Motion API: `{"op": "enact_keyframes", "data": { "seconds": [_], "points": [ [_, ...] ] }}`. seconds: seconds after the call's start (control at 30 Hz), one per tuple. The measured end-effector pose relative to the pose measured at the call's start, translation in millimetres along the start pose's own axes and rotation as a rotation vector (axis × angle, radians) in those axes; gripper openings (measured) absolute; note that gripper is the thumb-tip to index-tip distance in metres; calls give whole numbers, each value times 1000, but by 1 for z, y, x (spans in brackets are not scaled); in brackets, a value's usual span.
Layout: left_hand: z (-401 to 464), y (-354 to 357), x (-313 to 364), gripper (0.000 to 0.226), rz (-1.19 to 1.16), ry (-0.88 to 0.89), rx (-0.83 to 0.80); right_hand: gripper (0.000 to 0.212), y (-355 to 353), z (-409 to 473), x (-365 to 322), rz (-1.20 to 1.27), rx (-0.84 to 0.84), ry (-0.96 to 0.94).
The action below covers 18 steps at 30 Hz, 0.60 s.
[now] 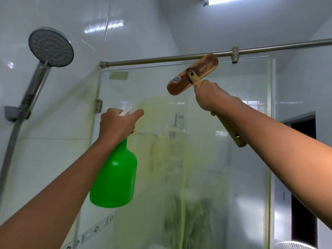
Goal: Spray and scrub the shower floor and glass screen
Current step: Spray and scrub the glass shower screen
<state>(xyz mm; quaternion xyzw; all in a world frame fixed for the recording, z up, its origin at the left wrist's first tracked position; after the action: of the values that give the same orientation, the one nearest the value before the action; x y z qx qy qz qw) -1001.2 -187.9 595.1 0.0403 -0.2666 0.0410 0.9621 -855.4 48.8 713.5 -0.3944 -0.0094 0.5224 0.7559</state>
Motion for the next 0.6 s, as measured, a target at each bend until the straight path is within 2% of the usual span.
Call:
{"op": "enact_keyframes", "data": {
  "seconds": [0.2,0.27,0.37,0.6],
  "points": [
    [10,-19,-11,49,9,-2,14,34,0,-7,-21,-75,4,-8],
    [13,-20,-13,46,-1,11,-37,35,3,-11,-26,-87,3,4],
    [14,-20,-20,45,-18,15,-137,32,8,-14,-31,-80,-4,49],
    [22,-35,-44,39,-63,34,-138,40,29,-25,-39,-27,19,198]
  ]
}}
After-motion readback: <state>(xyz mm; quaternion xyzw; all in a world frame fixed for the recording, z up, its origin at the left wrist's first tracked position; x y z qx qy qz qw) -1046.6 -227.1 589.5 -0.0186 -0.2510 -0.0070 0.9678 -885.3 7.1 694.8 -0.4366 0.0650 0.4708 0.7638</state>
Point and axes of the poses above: each hand's wrist, its own z-axis towards the middle knuckle, its own y-axis out of the palm, x = y × z, the point moved 8 cm from there along z, towards the middle knuckle, and after that the axes turned 15 degrees about y, right-handed, at the moved point
